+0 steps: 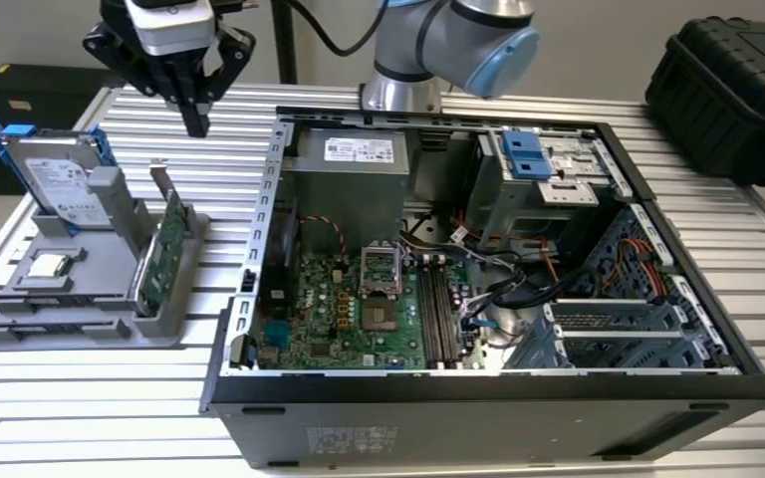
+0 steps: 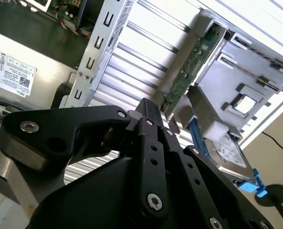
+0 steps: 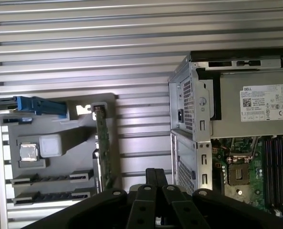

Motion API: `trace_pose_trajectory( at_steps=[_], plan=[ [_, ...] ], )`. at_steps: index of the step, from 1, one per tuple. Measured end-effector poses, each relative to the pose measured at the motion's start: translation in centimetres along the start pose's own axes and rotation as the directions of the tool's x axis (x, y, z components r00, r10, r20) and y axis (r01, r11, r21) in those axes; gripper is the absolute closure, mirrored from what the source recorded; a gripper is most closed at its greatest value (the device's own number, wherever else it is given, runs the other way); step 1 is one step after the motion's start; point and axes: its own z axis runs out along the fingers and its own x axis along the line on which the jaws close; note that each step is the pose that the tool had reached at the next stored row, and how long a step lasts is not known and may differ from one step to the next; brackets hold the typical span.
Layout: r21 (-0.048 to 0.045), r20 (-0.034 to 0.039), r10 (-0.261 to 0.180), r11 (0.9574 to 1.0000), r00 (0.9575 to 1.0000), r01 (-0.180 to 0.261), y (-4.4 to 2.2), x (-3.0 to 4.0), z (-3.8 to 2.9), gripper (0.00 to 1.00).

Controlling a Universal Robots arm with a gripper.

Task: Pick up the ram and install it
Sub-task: 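Reach for the ram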

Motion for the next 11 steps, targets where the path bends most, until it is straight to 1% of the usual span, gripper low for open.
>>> trace_pose_trajectory(
  at_steps=[11],
  plan=[
    [0.0,0.0,0.0,1.0,1.0,0.0,-0.2,1.17,-0.03,1.0]
  ],
)
